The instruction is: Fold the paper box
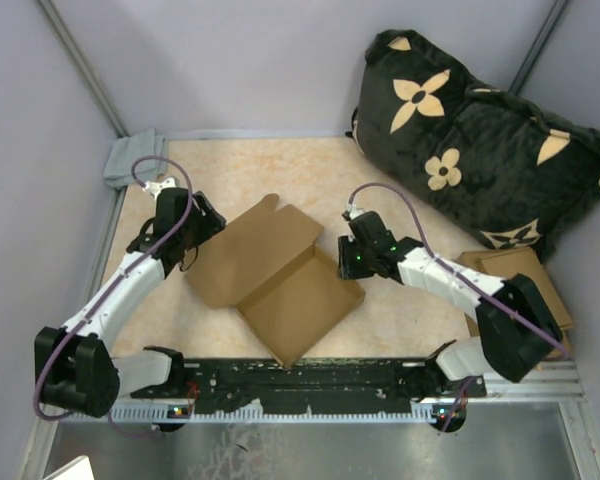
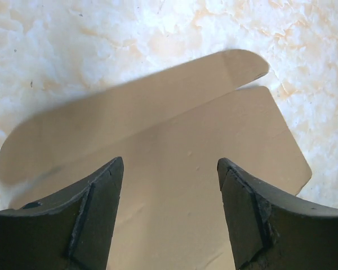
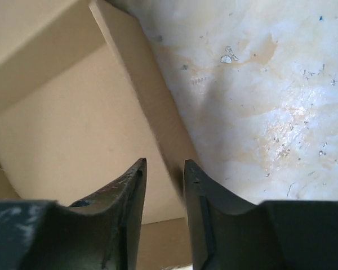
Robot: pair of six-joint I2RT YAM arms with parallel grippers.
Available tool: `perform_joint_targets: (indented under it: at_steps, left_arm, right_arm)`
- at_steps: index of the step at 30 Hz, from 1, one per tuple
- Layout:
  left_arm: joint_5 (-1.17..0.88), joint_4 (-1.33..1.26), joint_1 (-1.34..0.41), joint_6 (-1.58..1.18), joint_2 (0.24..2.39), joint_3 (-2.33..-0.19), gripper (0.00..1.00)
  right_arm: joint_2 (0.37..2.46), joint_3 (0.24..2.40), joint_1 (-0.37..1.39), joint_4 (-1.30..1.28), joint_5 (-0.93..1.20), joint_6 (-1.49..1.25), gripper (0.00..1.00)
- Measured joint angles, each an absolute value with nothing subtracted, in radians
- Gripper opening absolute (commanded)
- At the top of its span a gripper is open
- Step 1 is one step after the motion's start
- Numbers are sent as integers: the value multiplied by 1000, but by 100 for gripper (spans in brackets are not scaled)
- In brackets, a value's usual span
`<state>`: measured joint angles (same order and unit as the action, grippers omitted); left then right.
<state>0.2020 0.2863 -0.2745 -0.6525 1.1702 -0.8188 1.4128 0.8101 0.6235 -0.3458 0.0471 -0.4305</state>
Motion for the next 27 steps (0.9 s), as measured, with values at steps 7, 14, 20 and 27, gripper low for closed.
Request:
perform_joint_targets:
  at_steps: [7, 14, 20, 27]
  left_arm:
    - [103, 350, -207, -609, 1236, -885, 75]
    - [83, 392, -207, -587, 1029, -806, 74]
    - [80, 414, -207, -586, 962, -789, 74]
    - [61, 434, -207, -591, 984, -759, 74]
  right_arm:
    - [1277, 804, 620, -332, 63, -471, 56]
    - [1372, 824, 620, -314, 81, -407, 53]
    - [1518, 876, 620, -294, 84, -371, 18]
    - [1547, 904, 621, -304, 16, -437, 0]
